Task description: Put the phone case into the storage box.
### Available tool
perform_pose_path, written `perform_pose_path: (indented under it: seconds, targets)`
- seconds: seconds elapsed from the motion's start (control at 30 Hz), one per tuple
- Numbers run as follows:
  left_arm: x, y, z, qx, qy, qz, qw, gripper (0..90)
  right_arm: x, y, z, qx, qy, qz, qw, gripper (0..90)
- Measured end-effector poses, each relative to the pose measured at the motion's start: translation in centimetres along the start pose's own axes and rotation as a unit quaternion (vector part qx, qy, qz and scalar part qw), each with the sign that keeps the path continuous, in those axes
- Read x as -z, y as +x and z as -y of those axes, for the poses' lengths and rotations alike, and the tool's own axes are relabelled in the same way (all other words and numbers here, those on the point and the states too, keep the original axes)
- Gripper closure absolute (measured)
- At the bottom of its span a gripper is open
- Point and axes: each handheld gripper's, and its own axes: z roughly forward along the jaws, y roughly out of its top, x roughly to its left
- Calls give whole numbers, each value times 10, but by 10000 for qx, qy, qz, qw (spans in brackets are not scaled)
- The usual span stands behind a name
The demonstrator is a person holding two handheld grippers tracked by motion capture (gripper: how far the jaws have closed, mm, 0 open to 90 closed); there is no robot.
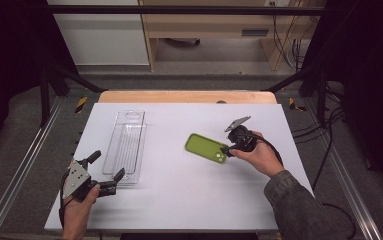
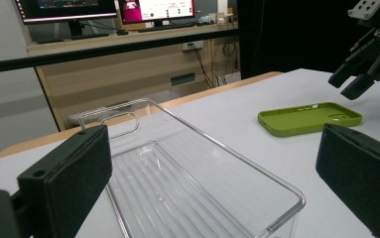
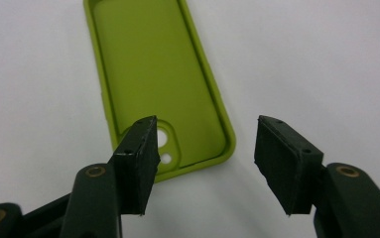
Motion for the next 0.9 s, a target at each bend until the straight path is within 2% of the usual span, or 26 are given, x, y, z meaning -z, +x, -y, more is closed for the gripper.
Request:
perform_pose_path:
  seconds: [0.43,0.9]
  targets:
    - [0,0,0,-38,15,-2,10000,7,-6,17,1,220,149,-284,9992,514]
    - [0,-1,0,-76,36,-5,10000,7,-11,29,1,446,327,-396,9977,599]
